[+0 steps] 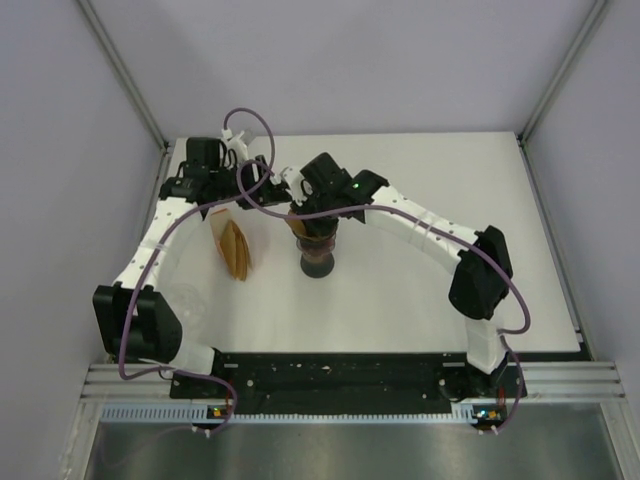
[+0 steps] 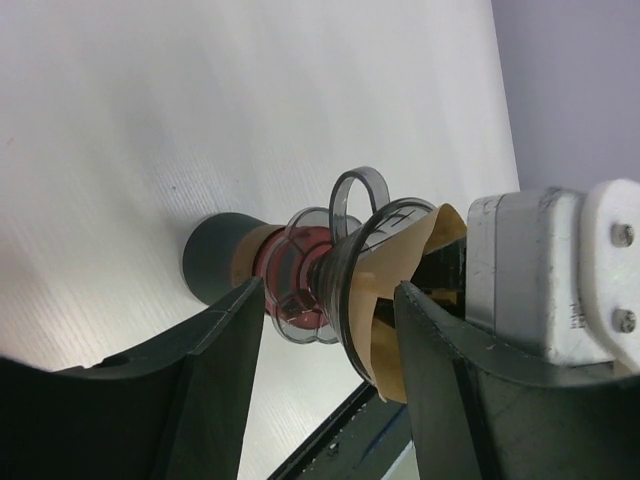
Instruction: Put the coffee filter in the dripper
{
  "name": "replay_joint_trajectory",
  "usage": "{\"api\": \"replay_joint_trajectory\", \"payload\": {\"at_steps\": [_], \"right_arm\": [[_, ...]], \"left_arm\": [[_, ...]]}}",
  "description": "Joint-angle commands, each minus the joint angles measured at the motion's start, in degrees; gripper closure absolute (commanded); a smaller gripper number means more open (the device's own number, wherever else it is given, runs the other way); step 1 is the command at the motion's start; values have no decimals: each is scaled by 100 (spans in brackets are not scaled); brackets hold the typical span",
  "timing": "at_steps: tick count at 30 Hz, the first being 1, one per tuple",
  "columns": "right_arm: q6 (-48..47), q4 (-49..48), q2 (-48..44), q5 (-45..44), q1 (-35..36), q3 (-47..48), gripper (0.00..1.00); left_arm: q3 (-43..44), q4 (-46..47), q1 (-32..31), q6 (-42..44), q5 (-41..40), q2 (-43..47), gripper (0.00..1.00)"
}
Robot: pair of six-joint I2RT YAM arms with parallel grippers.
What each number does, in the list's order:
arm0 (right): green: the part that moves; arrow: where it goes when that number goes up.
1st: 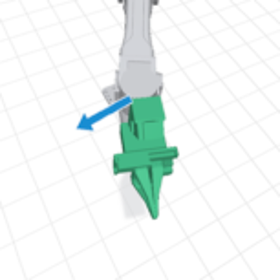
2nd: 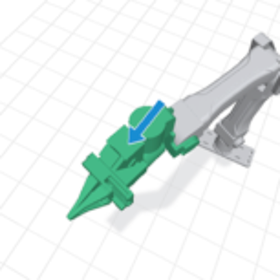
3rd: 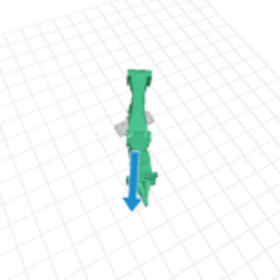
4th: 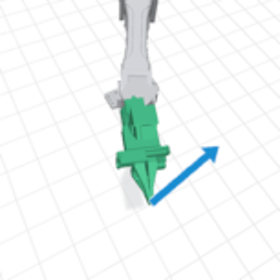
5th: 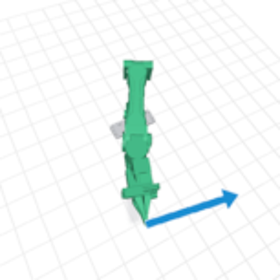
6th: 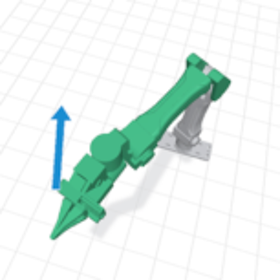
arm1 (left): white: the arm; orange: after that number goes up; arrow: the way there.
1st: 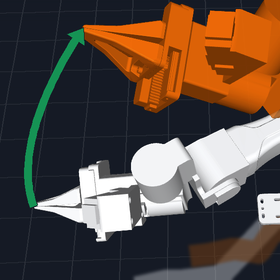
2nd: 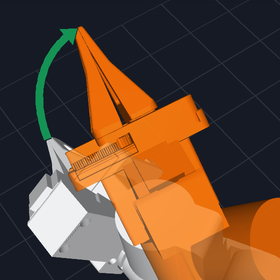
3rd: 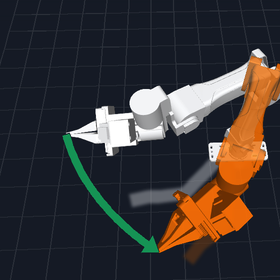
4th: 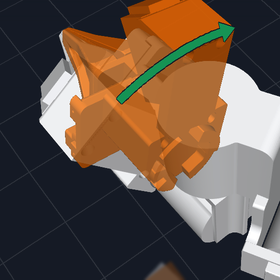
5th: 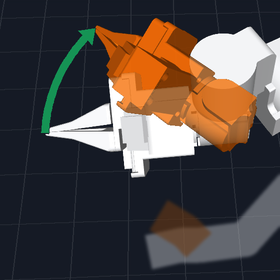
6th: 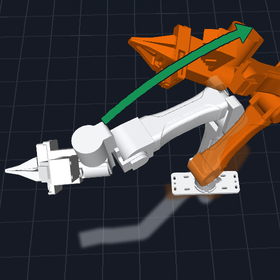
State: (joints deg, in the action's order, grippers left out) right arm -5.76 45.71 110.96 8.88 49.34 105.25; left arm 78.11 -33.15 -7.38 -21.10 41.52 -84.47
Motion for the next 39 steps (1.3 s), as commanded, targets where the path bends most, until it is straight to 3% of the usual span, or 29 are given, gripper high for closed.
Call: {"api": "replay_joint_trajectory", "payload": {"at_steps": [1,7,19,26,39], "right_arm": [[207,113,312,-168,93,505,100],[365,254,602,-335,102,646,100],[269,684,735,-317,102,1294,100],[84,720,366,-212,102,2051,98],[-22,378,181,191,-47,1965,97]], "left_arm": [[-243,28,-80,71,164,369,40],[-454,45,-150,54,190,484,47],[-542,-60,-203,326,-197,449,72],[-551,-95,-211,431,-319,475,78],[-516,-113,-229,537,-355,545,79]]}}
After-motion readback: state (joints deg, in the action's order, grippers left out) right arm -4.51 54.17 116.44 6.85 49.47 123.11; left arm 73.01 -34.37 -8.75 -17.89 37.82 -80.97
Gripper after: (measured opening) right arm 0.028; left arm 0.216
